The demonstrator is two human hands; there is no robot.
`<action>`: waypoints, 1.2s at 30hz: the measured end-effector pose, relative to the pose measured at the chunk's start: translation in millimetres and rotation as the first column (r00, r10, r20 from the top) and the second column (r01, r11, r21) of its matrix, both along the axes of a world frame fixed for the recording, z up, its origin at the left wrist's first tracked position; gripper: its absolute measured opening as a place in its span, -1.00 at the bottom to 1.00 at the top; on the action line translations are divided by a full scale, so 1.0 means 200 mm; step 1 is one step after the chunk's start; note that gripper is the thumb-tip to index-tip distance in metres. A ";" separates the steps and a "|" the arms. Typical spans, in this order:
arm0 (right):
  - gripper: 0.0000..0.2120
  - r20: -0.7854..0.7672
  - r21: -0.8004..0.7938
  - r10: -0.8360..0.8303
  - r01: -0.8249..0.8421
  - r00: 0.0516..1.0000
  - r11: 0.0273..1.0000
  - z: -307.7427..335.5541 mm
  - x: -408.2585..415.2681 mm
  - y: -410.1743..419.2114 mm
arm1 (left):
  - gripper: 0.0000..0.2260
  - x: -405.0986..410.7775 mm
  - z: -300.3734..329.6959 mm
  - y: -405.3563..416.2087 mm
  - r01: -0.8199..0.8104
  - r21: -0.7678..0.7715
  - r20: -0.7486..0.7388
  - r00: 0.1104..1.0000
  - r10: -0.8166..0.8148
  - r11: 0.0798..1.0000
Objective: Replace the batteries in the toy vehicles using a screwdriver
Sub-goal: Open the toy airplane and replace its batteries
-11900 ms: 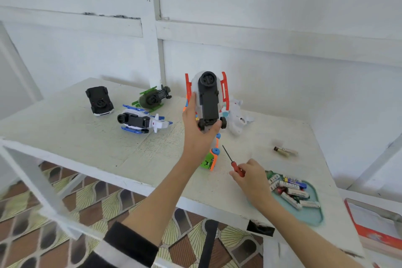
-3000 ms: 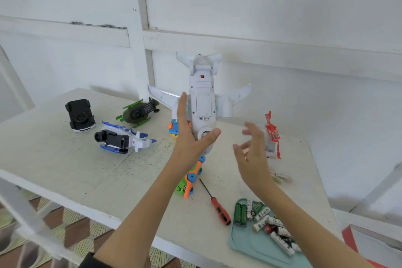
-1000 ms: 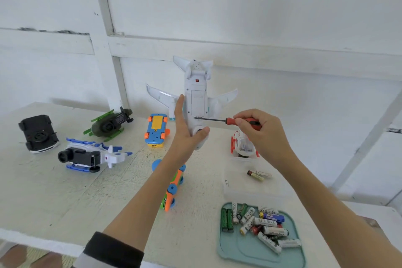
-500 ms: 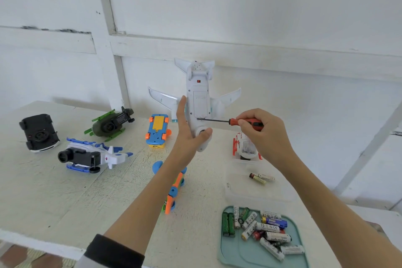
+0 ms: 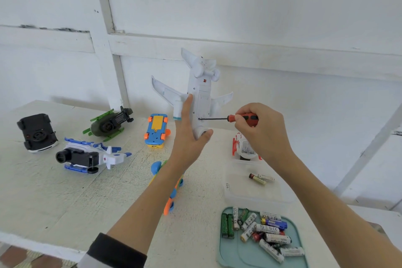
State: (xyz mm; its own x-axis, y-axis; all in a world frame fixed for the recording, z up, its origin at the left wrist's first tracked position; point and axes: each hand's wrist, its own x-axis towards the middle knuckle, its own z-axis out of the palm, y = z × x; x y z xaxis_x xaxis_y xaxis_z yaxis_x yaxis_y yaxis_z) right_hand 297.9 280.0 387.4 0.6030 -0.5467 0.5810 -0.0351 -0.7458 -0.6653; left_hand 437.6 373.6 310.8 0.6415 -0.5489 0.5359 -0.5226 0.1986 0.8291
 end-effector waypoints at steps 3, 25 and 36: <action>-0.92 -0.010 0.061 -0.012 0.012 1.000 0.998 0.00 0.00 -0.02 | -0.20 -0.01 0.01 -0.01 0.023 -0.056 -0.082 0.996 -0.028 0.998; -0.91 -0.034 0.162 -0.024 0.029 0.999 0.986 0.03 -0.03 -0.06 | -0.29 -0.08 0.04 -0.02 0.090 -0.162 -0.206 0.971 -0.123 0.983; -0.87 -0.031 0.174 -0.038 0.043 0.999 0.984 0.04 -0.04 -0.08 | -0.29 -0.11 0.05 -0.04 0.059 -0.206 -0.241 0.964 -0.110 0.977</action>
State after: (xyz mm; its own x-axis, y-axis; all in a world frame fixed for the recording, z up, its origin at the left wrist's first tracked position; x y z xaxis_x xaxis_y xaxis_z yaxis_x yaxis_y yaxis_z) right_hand 290.1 264.7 394.8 0.5926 -0.6627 0.4579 -0.0830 -0.6156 -0.7836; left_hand 415.9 365.7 321.7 0.7245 -0.5074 0.4665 -0.2779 0.4044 0.8714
